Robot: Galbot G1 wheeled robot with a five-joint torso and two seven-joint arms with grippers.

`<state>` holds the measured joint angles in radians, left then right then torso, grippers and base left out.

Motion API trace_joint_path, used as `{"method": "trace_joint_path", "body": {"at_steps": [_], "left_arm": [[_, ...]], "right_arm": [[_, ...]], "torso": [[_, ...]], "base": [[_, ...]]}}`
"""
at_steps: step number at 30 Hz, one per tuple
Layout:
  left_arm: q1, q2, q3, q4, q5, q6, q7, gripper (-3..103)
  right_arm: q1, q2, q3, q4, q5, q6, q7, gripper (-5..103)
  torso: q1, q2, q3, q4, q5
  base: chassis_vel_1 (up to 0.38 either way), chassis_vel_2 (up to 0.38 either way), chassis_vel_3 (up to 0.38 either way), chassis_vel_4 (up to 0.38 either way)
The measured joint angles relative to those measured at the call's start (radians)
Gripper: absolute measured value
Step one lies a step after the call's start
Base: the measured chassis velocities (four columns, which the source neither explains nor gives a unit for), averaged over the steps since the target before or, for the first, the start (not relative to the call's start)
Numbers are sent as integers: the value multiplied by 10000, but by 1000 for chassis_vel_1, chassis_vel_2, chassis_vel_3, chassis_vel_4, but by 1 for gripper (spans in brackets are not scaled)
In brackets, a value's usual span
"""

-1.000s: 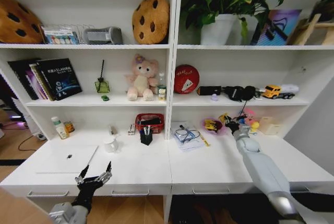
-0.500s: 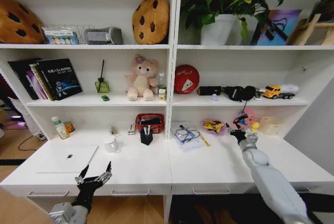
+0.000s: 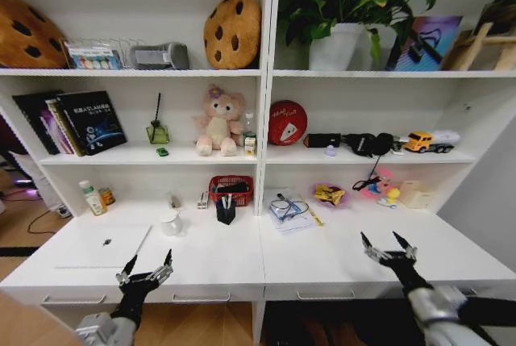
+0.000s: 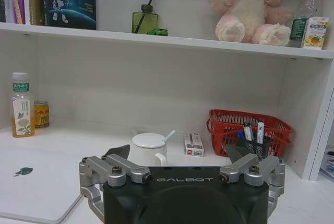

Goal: Organize the objects on the table.

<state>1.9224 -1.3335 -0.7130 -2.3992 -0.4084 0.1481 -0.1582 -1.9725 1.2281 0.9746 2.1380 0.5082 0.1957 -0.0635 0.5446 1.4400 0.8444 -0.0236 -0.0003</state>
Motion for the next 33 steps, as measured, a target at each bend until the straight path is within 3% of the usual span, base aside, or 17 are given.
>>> {"method": "trace_joint_path", "body": {"at_steps": [4, 33], "left_arm": [[-1, 0, 0, 0, 0, 0, 0, 100], [0, 0, 1, 0, 0, 0, 0, 100]], "right_arm": [[-924, 380, -13, 298, -351, 653, -40, 100], [-792, 342, -97, 173, -383, 657, -46, 100]], "torso": [[1, 0, 1, 2, -1], [4, -4, 3, 3, 6]], "base": [[0, 0, 0, 0], [10, 7, -8, -11]]}}
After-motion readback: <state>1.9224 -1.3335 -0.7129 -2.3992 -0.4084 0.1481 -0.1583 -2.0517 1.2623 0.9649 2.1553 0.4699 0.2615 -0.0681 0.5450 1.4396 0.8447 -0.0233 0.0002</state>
